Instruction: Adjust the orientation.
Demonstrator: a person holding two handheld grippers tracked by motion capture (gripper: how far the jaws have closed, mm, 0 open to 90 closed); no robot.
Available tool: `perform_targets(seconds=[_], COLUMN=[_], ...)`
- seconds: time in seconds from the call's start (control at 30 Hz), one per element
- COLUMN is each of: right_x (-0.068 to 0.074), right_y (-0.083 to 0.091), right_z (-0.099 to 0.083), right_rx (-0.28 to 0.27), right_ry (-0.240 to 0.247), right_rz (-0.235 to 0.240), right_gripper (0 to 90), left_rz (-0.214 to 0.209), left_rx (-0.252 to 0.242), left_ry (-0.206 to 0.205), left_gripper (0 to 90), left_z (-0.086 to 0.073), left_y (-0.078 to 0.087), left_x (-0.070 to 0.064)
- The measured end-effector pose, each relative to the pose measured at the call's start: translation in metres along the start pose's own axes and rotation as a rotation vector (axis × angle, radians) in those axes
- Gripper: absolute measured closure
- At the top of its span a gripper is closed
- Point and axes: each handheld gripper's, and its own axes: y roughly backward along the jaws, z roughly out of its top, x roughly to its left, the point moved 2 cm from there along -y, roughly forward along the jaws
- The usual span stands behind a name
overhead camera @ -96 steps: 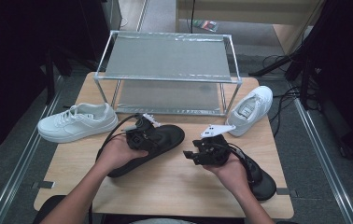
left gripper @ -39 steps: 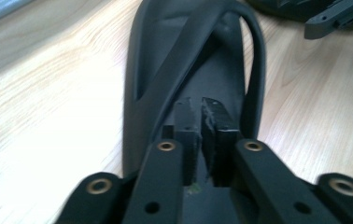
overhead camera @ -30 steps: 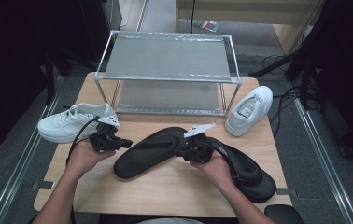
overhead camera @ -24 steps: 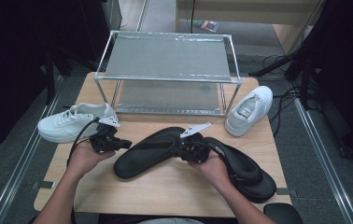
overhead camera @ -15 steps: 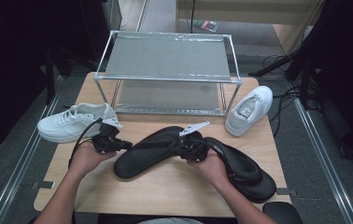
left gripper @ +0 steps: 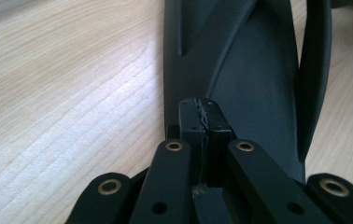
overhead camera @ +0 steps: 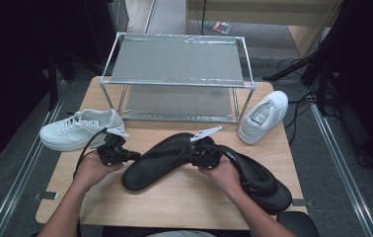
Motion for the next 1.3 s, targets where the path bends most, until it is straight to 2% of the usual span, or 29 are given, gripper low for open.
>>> perform_targets(seconds=[0.17,0.27,0.57,0.63,0.73,1.0,1.17,1.2,1.3], right_x=[-0.004,-0.009,-0.013,-0.016,-0.017,-0.018,-0.019,-0.018,-0.018], right_y=[0.001,0.002,0.004,0.004,0.004,0.005,0.005,0.005,0.005], right_z=[0.002,0.002,0.004,0.005,0.005,0.006,0.006,0.006,0.007], right_rx=[0.000,0.004,-0.002,-0.002,-0.004,-0.010,-0.014,-0.021,-0.030], right_ry=[-0.002,-0.027,-0.032,-0.062,-0.072,-0.067,-0.079,-0.084,-0.071], right_rz=[-0.010,-0.002,-0.031,-0.026,-0.032,-0.048,-0.052,-0.059,-0.081], right_gripper=[88.5,88.5,88.6,88.9,89.7,90.0,90.0,90.0,90.0], left_rz=[-0.020,-0.049,-0.074,-0.080,-0.083,-0.096,-0.118,-0.120,-0.116], left_rx=[0.008,0.016,0.033,0.041,0.048,0.061,0.075,0.076,0.074], left_ry=[0.001,0.003,-0.010,-0.020,-0.029,-0.047,-0.078,-0.092,-0.105], left_gripper=[89.9,89.8,89.1,89.0,89.2,89.2,90.0,90.0,90.0], left_z=[-0.001,-0.004,-0.006,-0.007,-0.007,-0.006,-0.005,-0.004,-0.002], left_y=[-0.001,-0.003,-0.007,-0.008,-0.009,-0.013,-0.018,-0.020,-0.023], left_x=[-0.006,-0.012,-0.027,-0.033,-0.038,-0.048,-0.058,-0.064,-0.070])
